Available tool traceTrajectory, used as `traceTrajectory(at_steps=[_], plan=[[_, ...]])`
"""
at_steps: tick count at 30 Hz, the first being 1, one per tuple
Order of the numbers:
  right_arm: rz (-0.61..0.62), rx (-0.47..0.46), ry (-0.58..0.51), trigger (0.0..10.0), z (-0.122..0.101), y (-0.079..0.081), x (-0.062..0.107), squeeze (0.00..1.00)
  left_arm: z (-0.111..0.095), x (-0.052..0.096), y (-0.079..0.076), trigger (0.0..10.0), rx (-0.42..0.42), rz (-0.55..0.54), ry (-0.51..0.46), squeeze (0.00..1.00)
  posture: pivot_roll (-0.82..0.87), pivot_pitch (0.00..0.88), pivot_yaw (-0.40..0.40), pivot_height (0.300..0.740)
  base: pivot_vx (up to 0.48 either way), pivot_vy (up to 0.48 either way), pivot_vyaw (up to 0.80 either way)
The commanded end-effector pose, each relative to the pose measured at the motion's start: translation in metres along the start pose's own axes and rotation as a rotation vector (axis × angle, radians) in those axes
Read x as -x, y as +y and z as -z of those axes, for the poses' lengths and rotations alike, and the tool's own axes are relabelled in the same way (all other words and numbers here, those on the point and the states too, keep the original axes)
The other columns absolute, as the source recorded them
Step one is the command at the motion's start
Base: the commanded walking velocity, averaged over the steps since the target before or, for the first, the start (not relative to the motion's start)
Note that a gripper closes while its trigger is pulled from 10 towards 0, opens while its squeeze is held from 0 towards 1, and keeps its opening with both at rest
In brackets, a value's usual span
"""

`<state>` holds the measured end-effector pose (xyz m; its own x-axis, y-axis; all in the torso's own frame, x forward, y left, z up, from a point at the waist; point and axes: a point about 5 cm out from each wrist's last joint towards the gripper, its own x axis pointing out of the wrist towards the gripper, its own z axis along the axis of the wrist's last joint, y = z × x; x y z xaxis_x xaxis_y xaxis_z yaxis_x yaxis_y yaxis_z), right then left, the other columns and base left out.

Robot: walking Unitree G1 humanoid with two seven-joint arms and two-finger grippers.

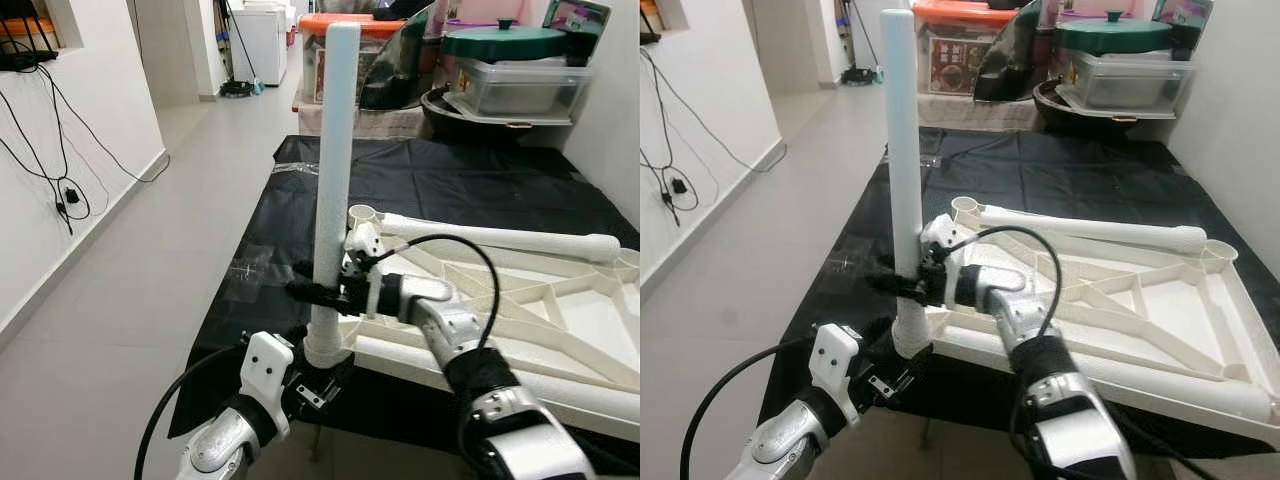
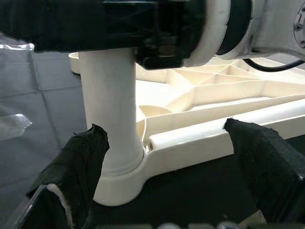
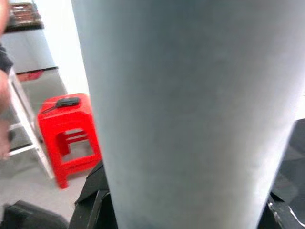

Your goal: Building children table

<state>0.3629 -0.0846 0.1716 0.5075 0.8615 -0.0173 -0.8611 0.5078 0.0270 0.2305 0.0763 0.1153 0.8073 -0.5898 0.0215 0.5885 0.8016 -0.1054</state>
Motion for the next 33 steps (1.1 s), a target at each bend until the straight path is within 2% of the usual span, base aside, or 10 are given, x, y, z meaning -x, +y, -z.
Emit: traceTrajectory(at_steps=[1, 4, 5, 8, 13, 21, 22, 27, 28, 33], plan=[[0.286, -0.03, -0.001, 0.0, 0.003, -0.021, 0.007, 0.0, 0.001, 0.001, -0.001, 10.0, 0.001, 0.002, 0.006, 0.0, 0.08, 0.002, -0.033, 0.74, 0.0, 0.0, 0.0], [0.788, -0.094, -0.018, 0.0, 0.008, -0.045, 0.027, 0.0, 0.001, 0.002, -0.001, 10.0, 0.002, 0.003, 0.007, 0.0, 0.07, 0.0, -0.027, 0.74, 0.0, 0.0, 0.0], [0.788, -0.094, -0.018, 0.0, 0.008, -0.045, 0.027, 0.0, 0.001, 0.002, -0.001, 10.0, 0.002, 0.003, 0.007, 0.0, 0.07, 0.0, -0.027, 0.74, 0.0, 0.0, 0.0], [1.232, -0.116, -0.018, 0.0, 0.019, -0.047, 0.057, 0.0, 0.002, 0.002, -0.001, 10.0, 0.004, 0.009, 0.011, 0.0, 0.07, 0.0, -0.026, 0.74, 0.0, 0.0, 0.0], [1.501, -0.186, -0.037, 0.0, 0.026, -0.027, 0.064, 0.0, 0.003, 0.001, -0.001, 10.0, 0.002, 0.01, 0.012, 0.0, 0.07, 0.0, -0.031, 0.74, 0.0, 0.0, 0.0], [1.528, -0.249, 0.027, 0.0, 0.035, -0.015, 0.048, 0.0, 0.003, 0.001, -0.001, 10.0, 0.0, 0.009, 0.011, 0.0, 0.07, 0.0, -0.033, 0.74, 0.0, 0.0, 0.0], [1.443, -0.262, -0.022, 10.0, 0.032, -0.014, 0.039, 1.0, 0.003, 0.001, -0.001, 10.0, 0.001, 0.009, 0.012, 0.0, 0.07, 0.0, -0.034, 0.74, 0.0, 0.0, 0.0], [1.276, -0.201, -0.151, 10.0, 0.016, -0.013, 0.03, 0.99, 0.003, 0.002, -0.001, 10.0, 0.004, 0.011, 0.013, 0.0, 0.07, 0.0, -0.032, 0.74, 0.0, 0.0, 0.0], [1.174, -0.199, -0.181, 10.0, 0.012, -0.016, 0.028, 0.0, 0.003, 0.002, -0.001, 10.0, 0.004, 0.011, 0.012, 0.0, 0.07, 0.0, -0.033, 0.74, 0.0, 0.0, 0.0], [0.764, -0.158, -0.184, 10.0, 0.01, -0.018, 0.022, 0.0, 0.003, 0.0, 0.0, 10.0, 0.005, 0.01, 0.012, 0.0, 0.06, 0.0, -0.027, 0.74, 0.0, 0.0, 0.0]])
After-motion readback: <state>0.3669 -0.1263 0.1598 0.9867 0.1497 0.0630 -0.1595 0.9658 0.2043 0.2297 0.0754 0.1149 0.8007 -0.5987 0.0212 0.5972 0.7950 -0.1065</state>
